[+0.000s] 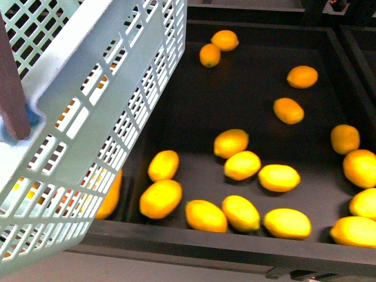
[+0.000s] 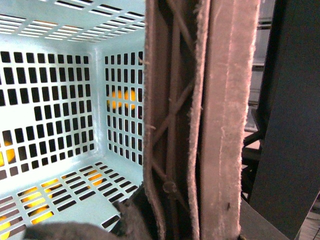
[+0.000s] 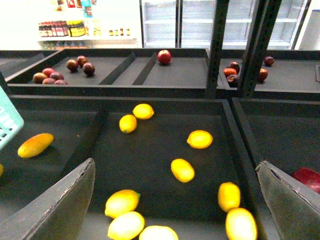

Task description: Pick lemon and mango into basket

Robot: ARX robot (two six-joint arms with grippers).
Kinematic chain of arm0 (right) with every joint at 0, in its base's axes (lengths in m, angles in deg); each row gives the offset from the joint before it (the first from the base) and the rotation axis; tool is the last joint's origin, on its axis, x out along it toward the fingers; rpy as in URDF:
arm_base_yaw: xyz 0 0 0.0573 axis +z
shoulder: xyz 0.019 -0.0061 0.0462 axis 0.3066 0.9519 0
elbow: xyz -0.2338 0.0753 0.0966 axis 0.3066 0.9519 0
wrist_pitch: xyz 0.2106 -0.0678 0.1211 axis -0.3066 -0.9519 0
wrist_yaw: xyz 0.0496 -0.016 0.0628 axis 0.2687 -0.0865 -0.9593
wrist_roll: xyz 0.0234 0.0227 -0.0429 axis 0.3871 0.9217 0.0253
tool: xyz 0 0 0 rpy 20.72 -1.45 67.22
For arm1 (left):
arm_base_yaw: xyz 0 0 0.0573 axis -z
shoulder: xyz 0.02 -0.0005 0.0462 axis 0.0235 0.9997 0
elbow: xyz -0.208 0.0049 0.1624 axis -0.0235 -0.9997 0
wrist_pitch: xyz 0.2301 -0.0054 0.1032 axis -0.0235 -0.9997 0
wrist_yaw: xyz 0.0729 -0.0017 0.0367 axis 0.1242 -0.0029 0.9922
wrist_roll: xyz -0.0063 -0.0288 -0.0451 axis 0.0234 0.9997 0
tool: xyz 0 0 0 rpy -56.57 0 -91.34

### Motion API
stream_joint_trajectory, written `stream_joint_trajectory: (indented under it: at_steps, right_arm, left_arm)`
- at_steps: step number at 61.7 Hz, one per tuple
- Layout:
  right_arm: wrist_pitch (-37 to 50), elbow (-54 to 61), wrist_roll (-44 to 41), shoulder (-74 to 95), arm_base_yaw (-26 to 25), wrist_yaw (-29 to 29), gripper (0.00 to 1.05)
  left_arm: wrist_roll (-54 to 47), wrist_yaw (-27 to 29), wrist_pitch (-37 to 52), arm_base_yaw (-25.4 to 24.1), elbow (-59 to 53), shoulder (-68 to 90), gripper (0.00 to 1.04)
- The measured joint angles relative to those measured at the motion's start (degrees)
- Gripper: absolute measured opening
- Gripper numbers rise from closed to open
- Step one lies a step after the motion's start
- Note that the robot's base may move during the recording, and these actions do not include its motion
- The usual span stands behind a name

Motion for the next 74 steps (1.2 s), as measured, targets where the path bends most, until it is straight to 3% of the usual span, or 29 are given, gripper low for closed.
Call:
stream_joint_trajectory:
  at_steps: [13,29,33,39,48,63,74]
  right_arm:
    - [0.0,0.07,-0.02,0.02,-0.09,-0.66,0.96]
    - [0.0,0.07,-0.02,0.04,-0.09,-0.33,0.96]
    - [0.0,0.07,0.0,0.02,-0.09,-0.17,0.96]
    - [0.0,0.07,-0.02,0.04,-0.09,-0.17,0.96]
    - [0.0,0.07,0.0,0.02,-0.09,-0.15,0.96]
    - [0.0,0.07,0.0,0.02,-0.09,-0.15,0.96]
    - [0.0,0.07,0.0,0.02,-0.09,-0.15,0.96]
  left_arm:
    - [-0.81,1.9,0.0,-0.68,0.02,0.0,0.16]
    - [-1.22,0.11,-2.49,0.26,0.94,0.48,0.16]
    - [-12.5,3.56,-14.23,3.13,8.61,6.05,0.16]
    - [-21.88,4.61,-13.38,7.32,13.62,14.36,0.16]
    - [-24.44,4.72,-12.02,11.72,20.7,24.2,0.16]
    - [-25.33,-2.82,-13.4,21.0,31.23,30.8,0.16]
    - [-28.11,-3.04,-13.4,22.34,31.28,30.8,0.16]
